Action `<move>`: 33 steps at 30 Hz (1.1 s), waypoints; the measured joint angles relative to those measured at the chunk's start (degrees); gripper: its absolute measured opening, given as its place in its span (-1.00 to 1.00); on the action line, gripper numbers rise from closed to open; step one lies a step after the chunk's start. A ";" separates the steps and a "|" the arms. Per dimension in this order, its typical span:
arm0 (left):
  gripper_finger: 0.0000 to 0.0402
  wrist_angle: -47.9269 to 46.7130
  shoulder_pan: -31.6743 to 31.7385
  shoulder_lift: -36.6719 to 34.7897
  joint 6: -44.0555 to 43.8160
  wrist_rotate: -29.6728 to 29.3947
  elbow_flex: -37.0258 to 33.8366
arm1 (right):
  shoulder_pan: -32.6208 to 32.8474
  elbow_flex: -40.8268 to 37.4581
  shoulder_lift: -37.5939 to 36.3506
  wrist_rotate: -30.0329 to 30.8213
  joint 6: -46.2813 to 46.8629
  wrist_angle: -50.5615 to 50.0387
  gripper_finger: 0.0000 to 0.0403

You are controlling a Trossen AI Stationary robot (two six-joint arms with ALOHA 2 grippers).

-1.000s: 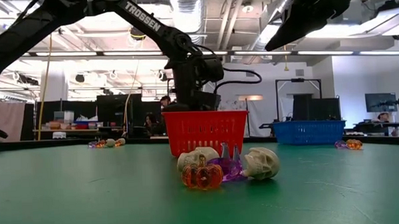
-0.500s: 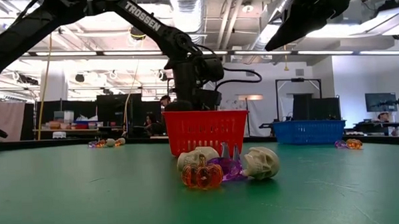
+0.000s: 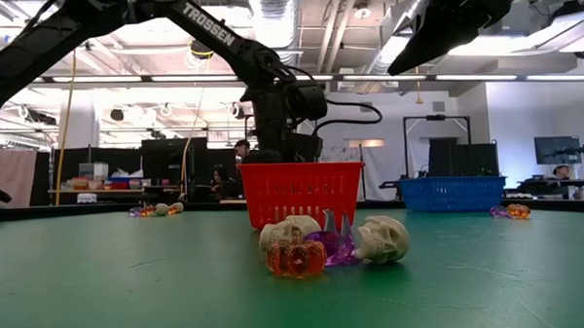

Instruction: Sort Halloween decoration

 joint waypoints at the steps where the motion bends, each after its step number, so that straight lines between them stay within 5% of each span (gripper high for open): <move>1: -0.69 0.00 0.00 0.00 -0.38 0.16 0.00 | 0.00 0.00 0.00 0.00 0.00 0.00 -0.60; 12: -0.74 -2.81 -0.67 -5.52 -3.19 3.27 0.16 | 0.00 0.00 0.00 0.00 0.26 -0.02 -0.60; 18: -0.75 -5.70 -3.19 -13.80 -8.55 26.17 -2.75 | 0.00 0.00 0.00 -0.02 0.32 -0.07 -0.60; 22: -0.75 1.72 -8.96 -18.83 -8.94 40.28 -11.08 | 0.04 0.00 0.00 -0.02 0.50 -0.09 -0.60; 24: -0.75 9.54 -13.22 -20.25 -10.97 37.86 -16.74 | 0.07 0.00 0.00 -0.02 1.18 -0.24 -0.60; 30: -0.74 27.02 -24.23 -21.06 -13.32 8.28 -25.86 | 0.07 -0.02 0.00 -0.02 1.38 0.11 -0.60; 33: -0.68 29.29 -26.89 -20.46 -12.85 -0.29 -26.26 | 0.07 -0.02 0.02 -0.02 1.40 0.32 -0.60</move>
